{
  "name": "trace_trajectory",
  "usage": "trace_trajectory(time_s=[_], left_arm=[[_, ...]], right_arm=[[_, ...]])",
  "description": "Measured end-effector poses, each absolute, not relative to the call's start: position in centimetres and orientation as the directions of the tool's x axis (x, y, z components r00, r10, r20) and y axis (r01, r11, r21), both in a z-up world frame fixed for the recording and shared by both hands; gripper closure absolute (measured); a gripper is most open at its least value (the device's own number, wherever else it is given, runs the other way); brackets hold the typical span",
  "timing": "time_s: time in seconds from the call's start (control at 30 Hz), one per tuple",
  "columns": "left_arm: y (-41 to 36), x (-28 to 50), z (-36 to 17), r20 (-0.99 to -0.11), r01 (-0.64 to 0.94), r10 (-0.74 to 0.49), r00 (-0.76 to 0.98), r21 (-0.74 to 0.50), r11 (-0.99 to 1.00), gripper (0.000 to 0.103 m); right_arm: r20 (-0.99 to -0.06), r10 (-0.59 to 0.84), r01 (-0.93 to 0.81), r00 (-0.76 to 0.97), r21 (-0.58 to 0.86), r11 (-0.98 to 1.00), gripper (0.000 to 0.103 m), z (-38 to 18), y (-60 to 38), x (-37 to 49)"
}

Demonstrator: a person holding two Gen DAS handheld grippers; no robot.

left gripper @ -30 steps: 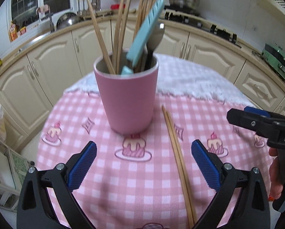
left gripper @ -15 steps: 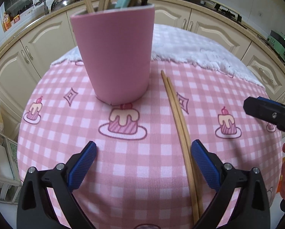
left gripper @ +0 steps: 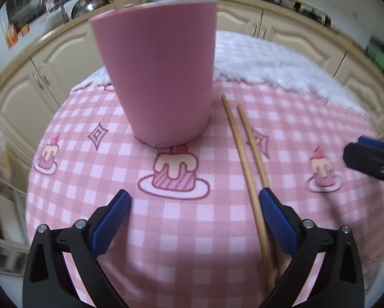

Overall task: Organize utensils
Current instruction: 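Lower both open tools to the last two chopsticks beside the cup, then grasp a chopstick with the left tool while the right tool grasps the other chopstick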

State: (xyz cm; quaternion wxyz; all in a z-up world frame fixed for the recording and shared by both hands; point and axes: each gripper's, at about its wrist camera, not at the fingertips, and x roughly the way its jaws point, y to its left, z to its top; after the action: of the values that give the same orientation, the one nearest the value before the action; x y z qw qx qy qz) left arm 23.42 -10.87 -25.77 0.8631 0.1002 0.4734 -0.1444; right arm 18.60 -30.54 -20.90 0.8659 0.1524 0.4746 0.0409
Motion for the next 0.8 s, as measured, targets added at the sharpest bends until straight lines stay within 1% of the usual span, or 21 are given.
trace_trajectory(time_s=[0.17,0.27,0.4,0.57,0.7,0.73,0.8], left_arm=[[-10.9,24.0,-25.7,-0.849,0.356,-0.174,0.500,0.018,0.934,0.004],[-9.7,24.2,-25.6,-0.849,0.372,-0.188,0.493,0.010,0.928,0.005],[-8.3,24.7,-25.4,-0.853,0.376,-0.183,0.489,0.017,0.926,0.005],[-7.1,25.2,-25.5,-0.858,0.399,-0.178,0.481,0.033,0.916,0.005],[-6.2,25.8,-25.5,-0.862,0.412,-0.173,0.476,0.045,0.910,0.005],[-6.1,25.9,-25.5,-0.864,0.419,-0.174,0.472,0.046,0.907,0.005],[-6.2,26.0,-25.4,-0.866,0.435,-0.169,0.470,0.060,0.898,0.005]], right_arm=[[-0.829,0.211,0.038,0.518,0.269,0.962,0.006,-21.3,-28.9,18.4],[-0.845,0.213,-0.012,0.490,0.238,0.971,0.006,-21.8,-26.9,18.3],[-0.863,0.186,-0.058,0.470,0.180,0.982,0.006,-22.4,-24.2,18.6],[-0.863,0.180,-0.081,0.472,0.161,0.984,0.007,-22.5,-22.3,19.1],[-0.866,0.118,-0.132,0.486,0.061,0.989,0.007,-23.0,-20.0,19.1],[-0.866,0.085,-0.151,0.493,0.011,0.988,0.008,-23.2,-19.4,19.0],[-0.864,0.089,-0.153,0.496,0.014,0.988,0.015,-23.0,-19.7,18.7]])
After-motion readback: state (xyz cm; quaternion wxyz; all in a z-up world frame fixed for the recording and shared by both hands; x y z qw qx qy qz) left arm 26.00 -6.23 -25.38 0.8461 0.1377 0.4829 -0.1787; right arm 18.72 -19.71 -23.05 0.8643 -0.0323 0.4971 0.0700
